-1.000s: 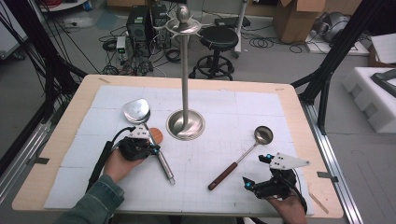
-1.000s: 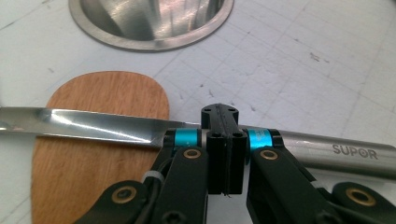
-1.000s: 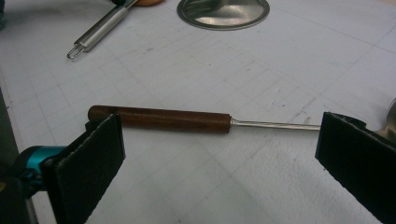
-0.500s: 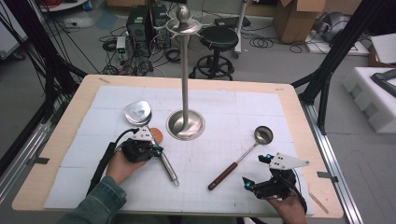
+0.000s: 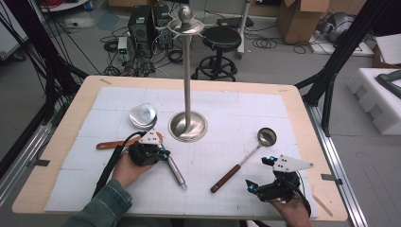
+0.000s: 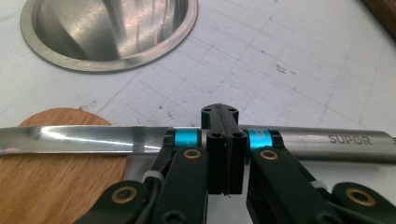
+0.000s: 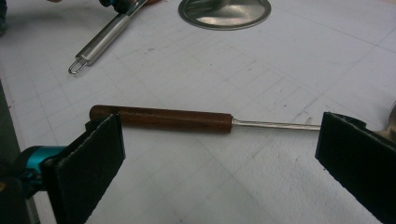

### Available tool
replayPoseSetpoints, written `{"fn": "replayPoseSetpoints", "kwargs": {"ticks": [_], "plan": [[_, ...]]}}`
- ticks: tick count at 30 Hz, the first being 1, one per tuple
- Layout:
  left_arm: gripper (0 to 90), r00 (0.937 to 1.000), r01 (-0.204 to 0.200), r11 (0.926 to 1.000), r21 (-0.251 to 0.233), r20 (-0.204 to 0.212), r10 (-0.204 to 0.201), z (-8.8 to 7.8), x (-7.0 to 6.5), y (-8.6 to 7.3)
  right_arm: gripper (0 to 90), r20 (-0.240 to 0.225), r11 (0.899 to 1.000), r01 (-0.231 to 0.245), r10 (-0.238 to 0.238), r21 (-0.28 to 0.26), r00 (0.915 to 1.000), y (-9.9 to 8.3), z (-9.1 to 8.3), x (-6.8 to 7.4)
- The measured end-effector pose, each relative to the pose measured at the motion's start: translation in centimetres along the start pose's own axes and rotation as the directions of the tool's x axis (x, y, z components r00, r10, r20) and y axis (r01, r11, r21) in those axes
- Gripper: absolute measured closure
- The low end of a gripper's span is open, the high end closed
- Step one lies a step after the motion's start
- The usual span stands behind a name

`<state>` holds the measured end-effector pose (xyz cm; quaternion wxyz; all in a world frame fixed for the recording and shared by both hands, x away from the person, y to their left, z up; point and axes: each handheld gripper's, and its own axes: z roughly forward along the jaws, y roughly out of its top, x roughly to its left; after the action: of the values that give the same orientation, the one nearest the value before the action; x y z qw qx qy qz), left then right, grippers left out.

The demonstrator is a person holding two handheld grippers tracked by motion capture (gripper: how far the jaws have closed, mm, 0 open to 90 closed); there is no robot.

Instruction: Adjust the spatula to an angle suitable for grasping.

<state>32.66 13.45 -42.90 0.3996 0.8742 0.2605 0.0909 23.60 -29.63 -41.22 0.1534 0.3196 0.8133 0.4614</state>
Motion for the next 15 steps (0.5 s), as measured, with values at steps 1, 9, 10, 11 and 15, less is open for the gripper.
{"fn": "replayPoseSetpoints", "kwargs": {"ticks": [1, 9, 10, 11, 15], "plan": [[89.8, 1.0000, 0.001, 1.0000, 0.001, 0.000, -0.001, 0.01, 0.00, 0.01, 0.6, 0.000, 1.000, 0.004, -0.004, -0.003, 1.0000, 0.00, 0.01, -0.03], [89.8, 1.0000, -0.006, 1.0000, 0.004, 0.004, 0.006, -0.04, -0.01, 0.03, 0.6, -0.003, 1.000, 0.001, -0.001, -0.001, 1.0000, -0.02, 0.00, 0.03], [89.8, 0.9999, -0.011, 0.9999, 0.007, 0.003, 0.011, -0.13, -0.02, 0.02, 0.6, -0.004, 1.000, 0.000, 0.000, -0.001, 1.0000, -0.02, -0.01, 0.05], [89.7, 1.0000, -0.007, 1.0000, 0.003, 0.001, 0.007, -0.16, -0.06, -0.01, 0.6, -0.001, 1.000, 0.002, -0.002, -0.002, 1.0000, -0.02, -0.03, 0.05], [89.8, 0.9998, -0.021, 0.9996, 0.020, -0.006, 0.021, -0.57, 0.07, -0.03, 0.6, -0.002, 1.000, 0.000, 0.000, 0.000, 1.0000, -0.04, -0.08, 0.11]]}}
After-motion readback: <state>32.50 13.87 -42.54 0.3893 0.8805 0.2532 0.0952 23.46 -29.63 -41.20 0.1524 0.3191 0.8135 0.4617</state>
